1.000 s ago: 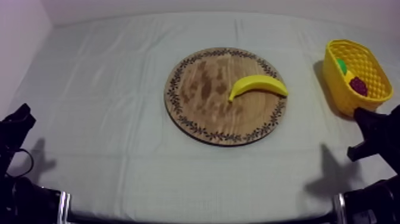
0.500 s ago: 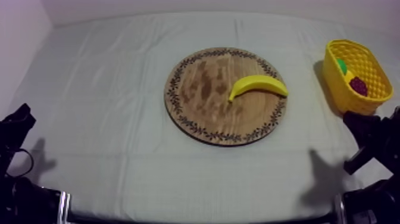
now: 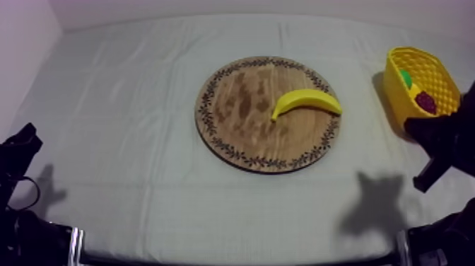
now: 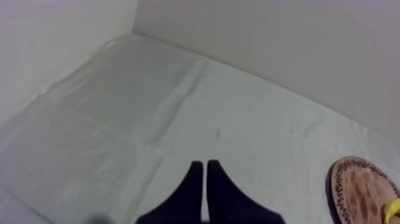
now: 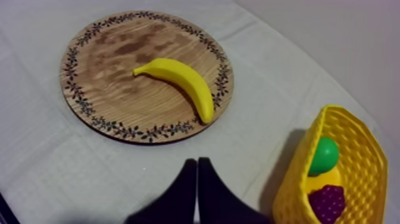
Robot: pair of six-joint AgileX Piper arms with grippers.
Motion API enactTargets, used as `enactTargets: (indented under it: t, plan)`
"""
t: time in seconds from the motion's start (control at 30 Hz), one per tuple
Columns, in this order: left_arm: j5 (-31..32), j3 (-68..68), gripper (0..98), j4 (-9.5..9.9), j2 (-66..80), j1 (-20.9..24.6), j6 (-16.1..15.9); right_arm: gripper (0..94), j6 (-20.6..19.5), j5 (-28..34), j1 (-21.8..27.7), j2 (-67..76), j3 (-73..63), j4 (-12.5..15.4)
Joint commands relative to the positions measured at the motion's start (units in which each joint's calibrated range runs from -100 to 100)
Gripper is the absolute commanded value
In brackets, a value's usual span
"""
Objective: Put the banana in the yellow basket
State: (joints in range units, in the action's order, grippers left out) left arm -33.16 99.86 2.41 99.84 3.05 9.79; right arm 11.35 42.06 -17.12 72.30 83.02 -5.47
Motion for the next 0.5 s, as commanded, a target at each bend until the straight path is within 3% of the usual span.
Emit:
enactTargets:
  t: [0.0,0.47]
  plan:
    - [0.0,0.0,0.1,0.01,0.0,0.0,0.0,0.6,0.5,3.7,-0.1,-9.0,-8.0,0.0]
    - [0.0,0.0,0.1,0.01,0.0,0.0,0.0,0.6,10.6,23.8,1.5,-40.1,-40.4,2.1]
